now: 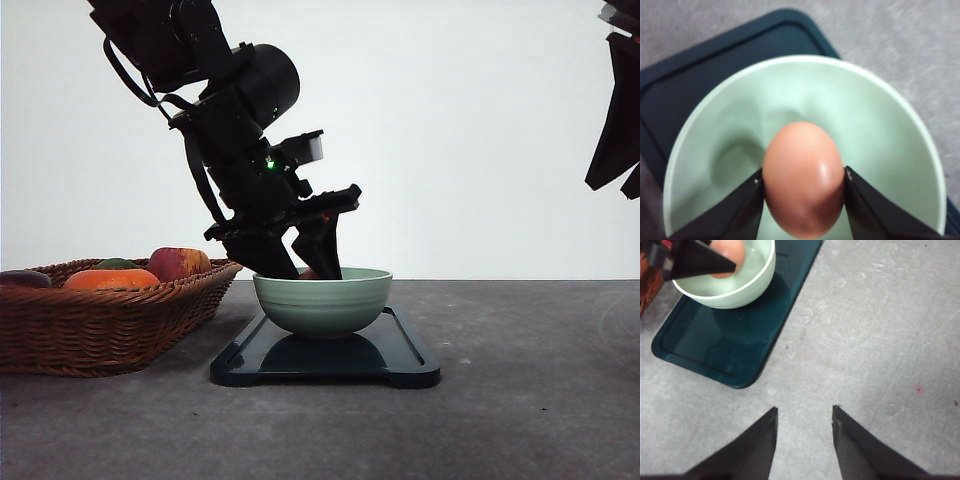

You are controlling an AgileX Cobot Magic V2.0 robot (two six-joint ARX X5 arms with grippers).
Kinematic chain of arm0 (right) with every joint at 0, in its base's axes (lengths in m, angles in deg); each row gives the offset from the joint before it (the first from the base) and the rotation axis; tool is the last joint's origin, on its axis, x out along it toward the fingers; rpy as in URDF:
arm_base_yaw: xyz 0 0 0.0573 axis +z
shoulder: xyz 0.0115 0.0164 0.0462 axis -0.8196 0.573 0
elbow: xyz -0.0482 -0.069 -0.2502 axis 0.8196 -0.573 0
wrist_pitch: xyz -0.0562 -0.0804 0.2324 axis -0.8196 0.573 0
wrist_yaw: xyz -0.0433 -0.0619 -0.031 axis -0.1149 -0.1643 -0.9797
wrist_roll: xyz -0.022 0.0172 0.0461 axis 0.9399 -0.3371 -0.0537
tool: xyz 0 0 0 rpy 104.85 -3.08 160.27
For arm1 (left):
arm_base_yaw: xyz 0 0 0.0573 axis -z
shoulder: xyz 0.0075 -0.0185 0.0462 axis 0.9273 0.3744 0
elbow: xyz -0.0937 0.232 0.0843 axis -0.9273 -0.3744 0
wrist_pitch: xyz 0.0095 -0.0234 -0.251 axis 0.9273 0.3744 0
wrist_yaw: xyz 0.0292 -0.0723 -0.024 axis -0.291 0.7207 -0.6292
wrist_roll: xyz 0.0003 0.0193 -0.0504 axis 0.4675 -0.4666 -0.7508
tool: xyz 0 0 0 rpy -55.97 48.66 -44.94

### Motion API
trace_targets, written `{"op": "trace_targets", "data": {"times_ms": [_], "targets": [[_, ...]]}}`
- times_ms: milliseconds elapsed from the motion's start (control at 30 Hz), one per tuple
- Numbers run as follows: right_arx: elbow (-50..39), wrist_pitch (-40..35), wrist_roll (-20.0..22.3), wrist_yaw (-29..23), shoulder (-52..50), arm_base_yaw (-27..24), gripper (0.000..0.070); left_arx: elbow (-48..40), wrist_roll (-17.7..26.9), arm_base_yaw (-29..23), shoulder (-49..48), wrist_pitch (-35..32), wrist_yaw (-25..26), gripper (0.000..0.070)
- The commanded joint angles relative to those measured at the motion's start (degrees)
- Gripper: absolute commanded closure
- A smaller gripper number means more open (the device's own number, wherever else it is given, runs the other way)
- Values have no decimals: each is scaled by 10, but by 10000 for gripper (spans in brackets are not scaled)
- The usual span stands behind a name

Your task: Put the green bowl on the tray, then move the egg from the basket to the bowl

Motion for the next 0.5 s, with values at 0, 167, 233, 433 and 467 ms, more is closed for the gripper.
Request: {"op": "trace_targets", "data": {"times_ms": [0, 167, 233, 433, 467], "targets": [[2, -3, -6, -2, 4, 2, 491, 13, 4, 6, 16, -4, 0, 469], [2, -2, -6, -2, 4, 2, 491, 13, 4, 6, 16, -5, 0, 468], [2, -1, -6, -2, 4, 2, 491, 13, 4, 6, 16, -3, 0, 460], [2, 1, -6, -2, 4, 2, 491, 13, 4, 9, 16, -4, 0, 305], [2, 1, -6, -2, 4, 2, 491, 13, 4, 9, 16, -4, 0, 307]]}}
